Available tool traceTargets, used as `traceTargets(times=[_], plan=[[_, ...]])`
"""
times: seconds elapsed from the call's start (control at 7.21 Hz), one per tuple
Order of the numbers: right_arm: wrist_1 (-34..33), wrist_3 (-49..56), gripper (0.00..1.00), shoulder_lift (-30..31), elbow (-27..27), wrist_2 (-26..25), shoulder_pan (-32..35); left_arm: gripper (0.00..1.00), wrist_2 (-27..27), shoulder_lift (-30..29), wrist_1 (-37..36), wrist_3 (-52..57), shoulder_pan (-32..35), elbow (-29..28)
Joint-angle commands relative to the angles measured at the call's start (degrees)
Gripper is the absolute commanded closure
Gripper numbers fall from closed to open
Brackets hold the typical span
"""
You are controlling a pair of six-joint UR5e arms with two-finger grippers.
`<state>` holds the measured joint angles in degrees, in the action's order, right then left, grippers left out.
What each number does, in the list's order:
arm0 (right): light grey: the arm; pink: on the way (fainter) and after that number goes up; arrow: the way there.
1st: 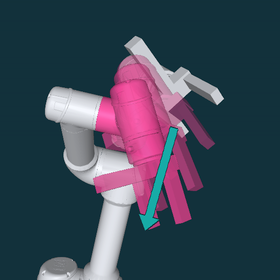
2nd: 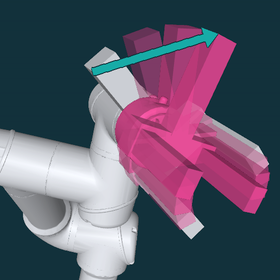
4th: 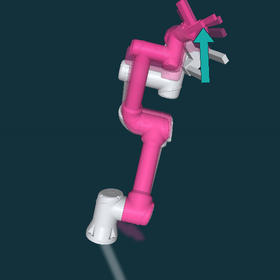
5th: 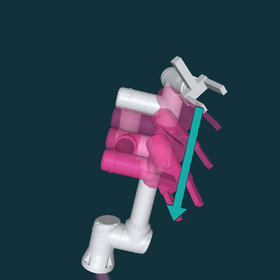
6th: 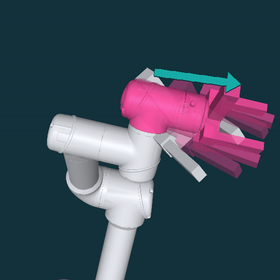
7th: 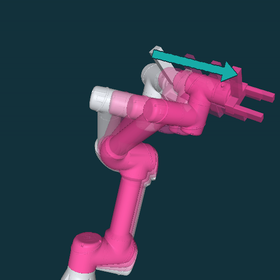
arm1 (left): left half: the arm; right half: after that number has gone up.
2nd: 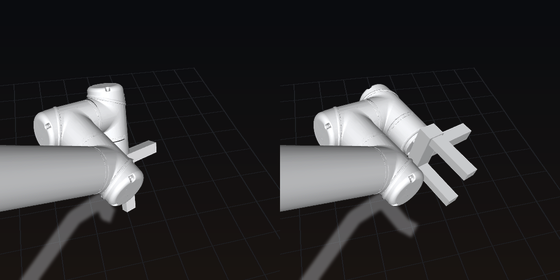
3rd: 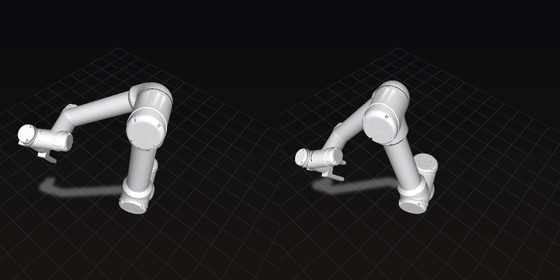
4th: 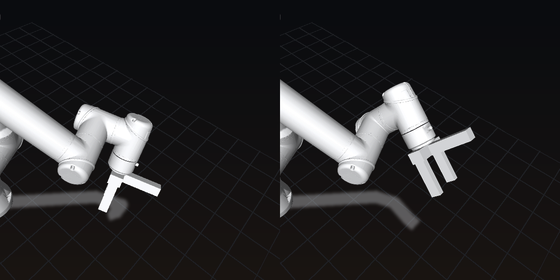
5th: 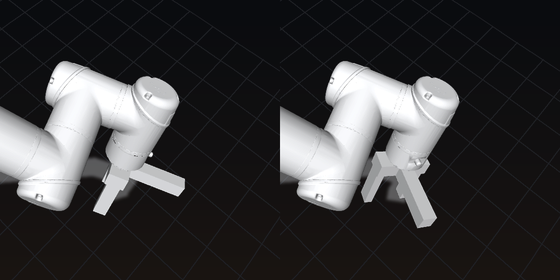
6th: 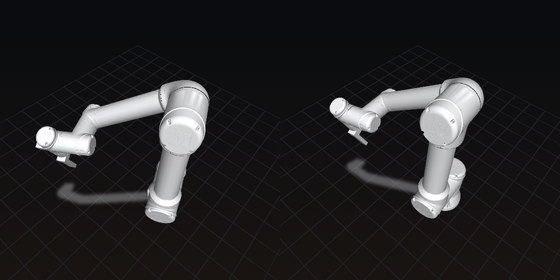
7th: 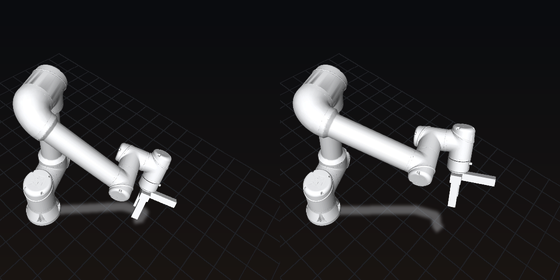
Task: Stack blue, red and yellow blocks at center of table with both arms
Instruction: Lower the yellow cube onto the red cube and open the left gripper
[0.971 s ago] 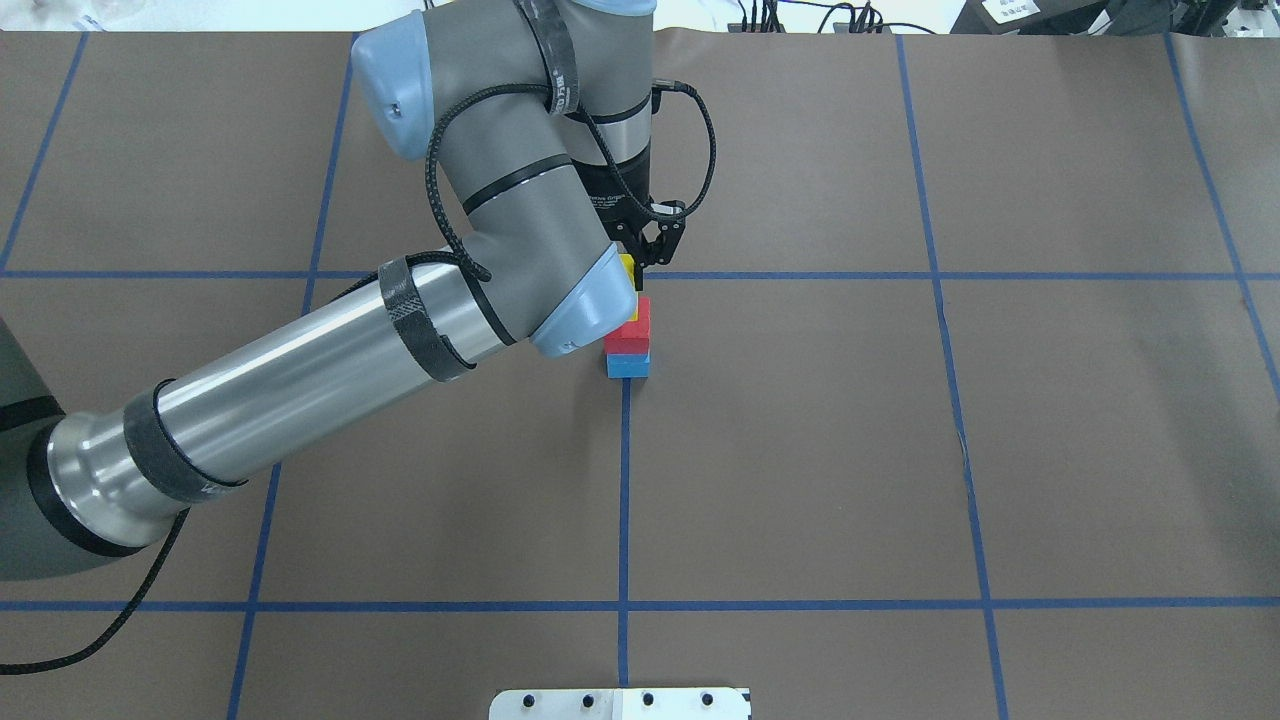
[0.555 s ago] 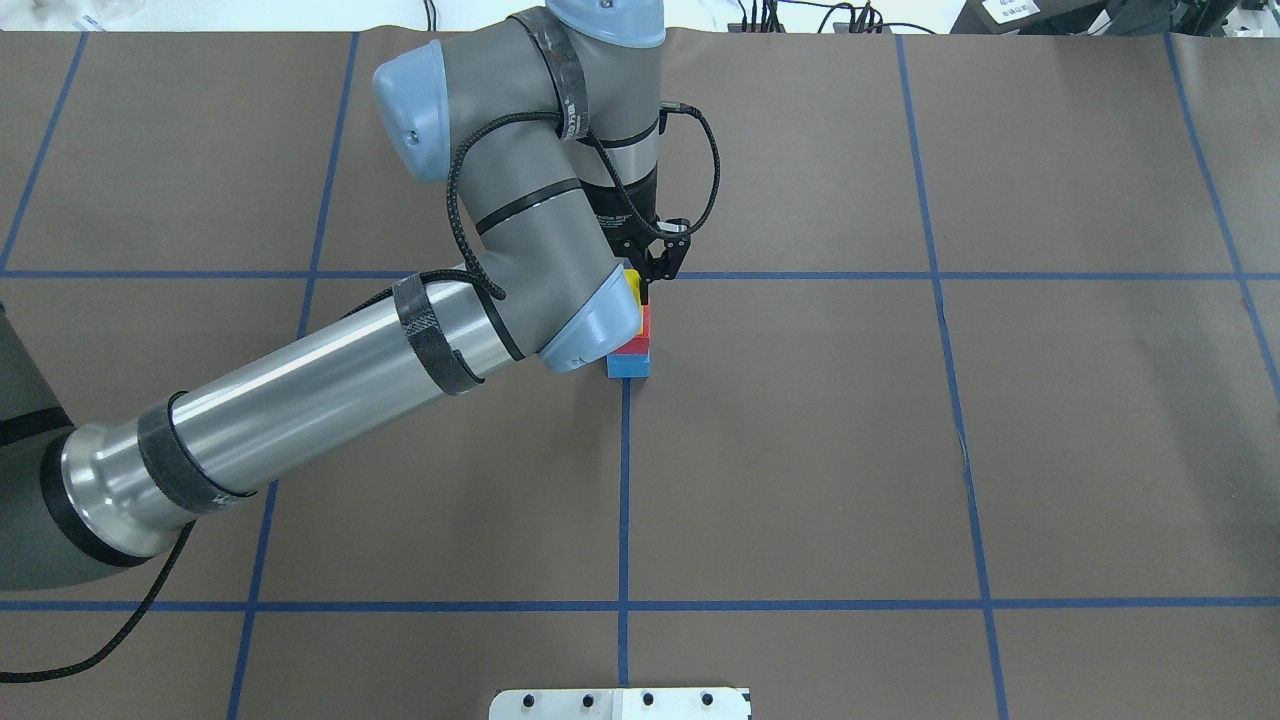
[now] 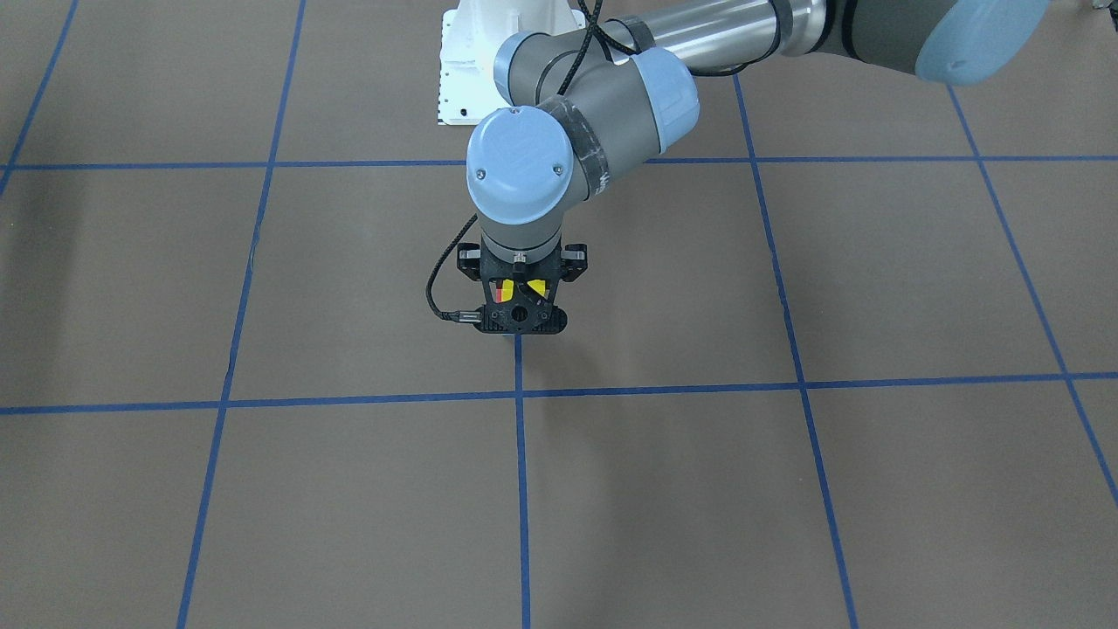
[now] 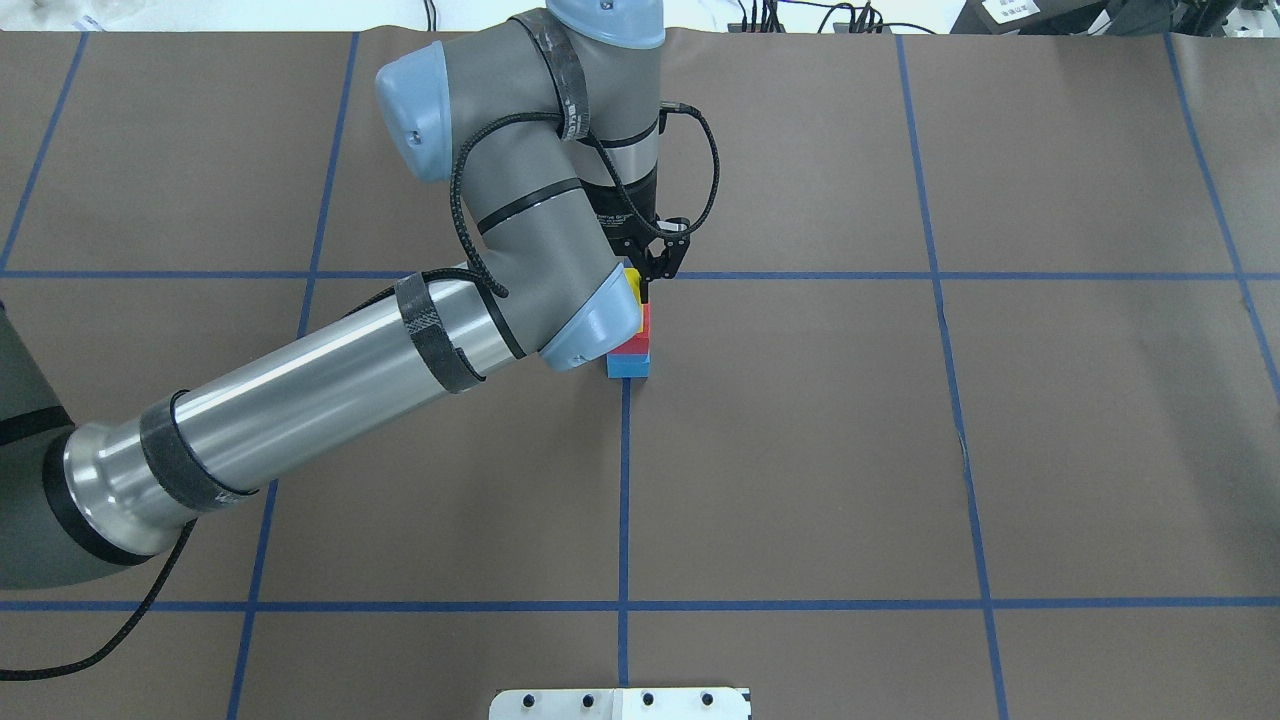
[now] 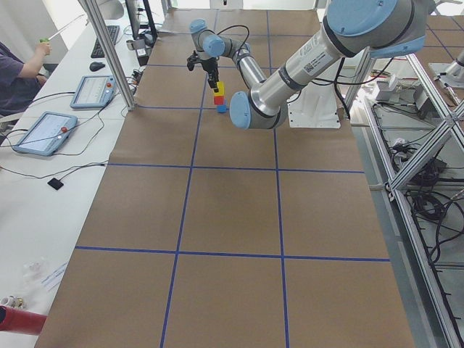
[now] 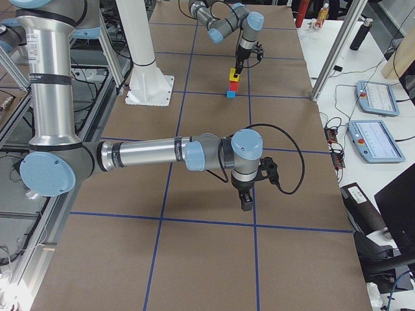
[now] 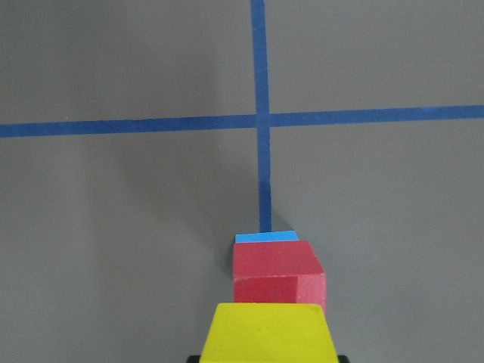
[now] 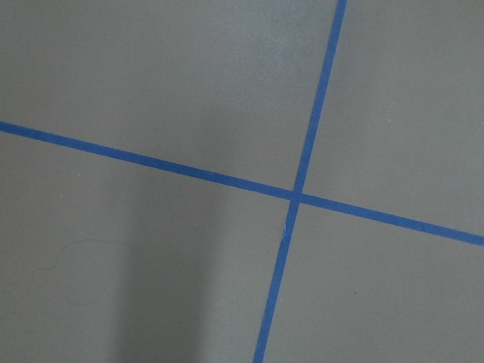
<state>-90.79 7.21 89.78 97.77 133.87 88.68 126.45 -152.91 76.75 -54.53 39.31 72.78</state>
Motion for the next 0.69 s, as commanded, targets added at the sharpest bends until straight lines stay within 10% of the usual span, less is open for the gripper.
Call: traceTargets(times=[0.0,0.42,0.56], plan=[[0.0,0.0,0.0,-0.05,-0.12,-0.1,0.0,1.0,0.02,-0.02,2.08,-0.14,-0.02,-1.13],[0.0,0.0,0.0,0.04,-0.21,-0.1,0.0,1.0,-0.07,-0.02,1.91,-0.22,-0.11,-1.32],[0.0,0.0,0.0,0.13,-0.21,-0.1,0.0,0.14,-0.07,0.07,2.0,-0.22,-0.11,-1.15]])
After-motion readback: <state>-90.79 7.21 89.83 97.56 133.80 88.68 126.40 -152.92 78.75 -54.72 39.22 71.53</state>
